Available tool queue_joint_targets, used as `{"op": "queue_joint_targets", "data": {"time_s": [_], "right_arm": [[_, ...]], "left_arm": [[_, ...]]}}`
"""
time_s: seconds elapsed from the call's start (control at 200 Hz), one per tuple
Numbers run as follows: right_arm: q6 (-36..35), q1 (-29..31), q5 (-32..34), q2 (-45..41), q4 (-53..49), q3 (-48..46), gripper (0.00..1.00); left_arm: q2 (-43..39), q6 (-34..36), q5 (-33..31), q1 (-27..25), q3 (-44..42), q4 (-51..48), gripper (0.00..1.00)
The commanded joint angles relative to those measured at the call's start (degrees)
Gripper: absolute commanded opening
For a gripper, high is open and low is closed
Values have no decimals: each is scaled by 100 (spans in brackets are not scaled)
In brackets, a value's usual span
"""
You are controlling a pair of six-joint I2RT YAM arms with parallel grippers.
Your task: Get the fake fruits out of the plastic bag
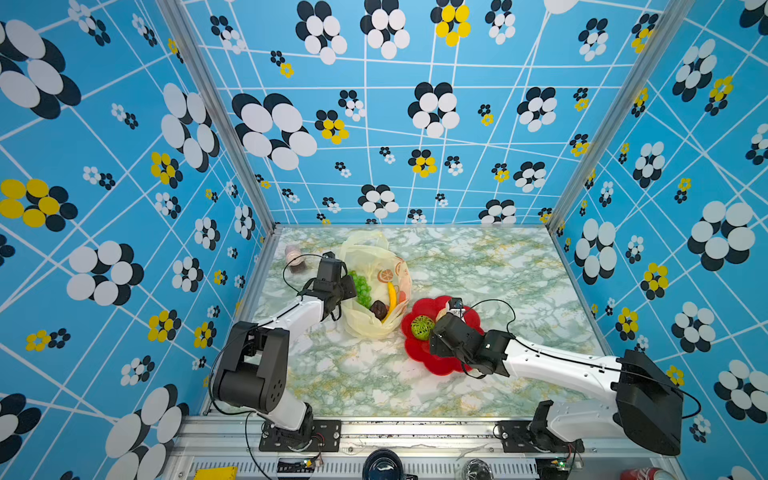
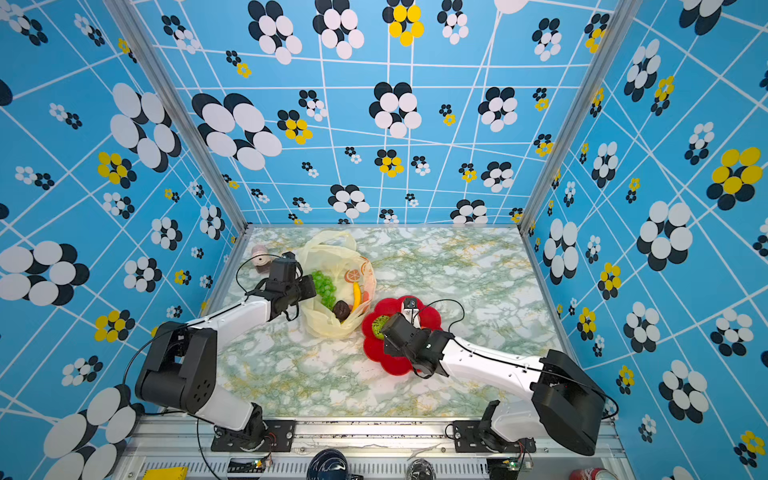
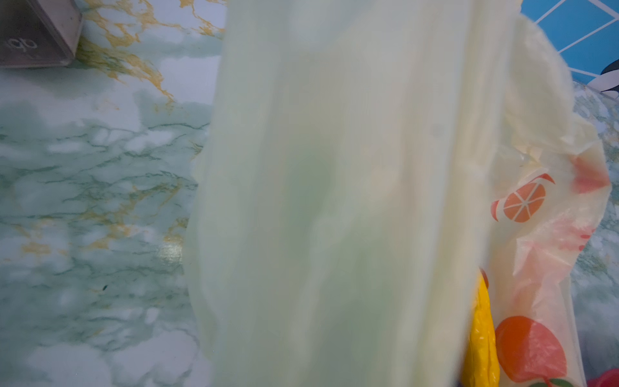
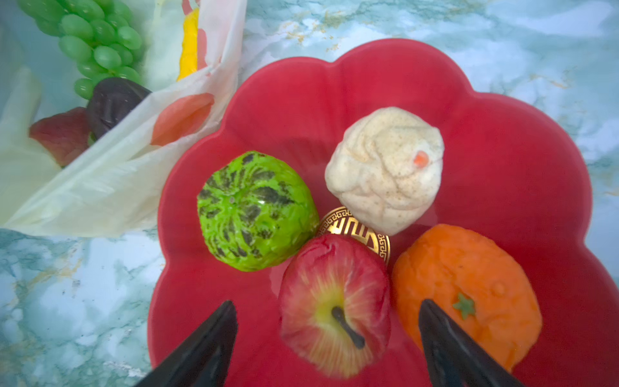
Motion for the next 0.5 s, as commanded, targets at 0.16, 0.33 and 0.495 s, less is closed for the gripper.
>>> {"op": "queue_joint_targets", "data": {"time_s": [0.16,0.33,0.495], "right_arm": [[-583,-242,92,148,24,829,87],[-796,-478,-81,719,109,1489,86],[-1067,-570,-93,1046,190,1849,87]], "left_arm": [[893,547,-244,-139,1481,-962,0],[1523,706,-413,-138,2599,-1764,2],[1612,572,-717,-230,3133,-2550,20]]}}
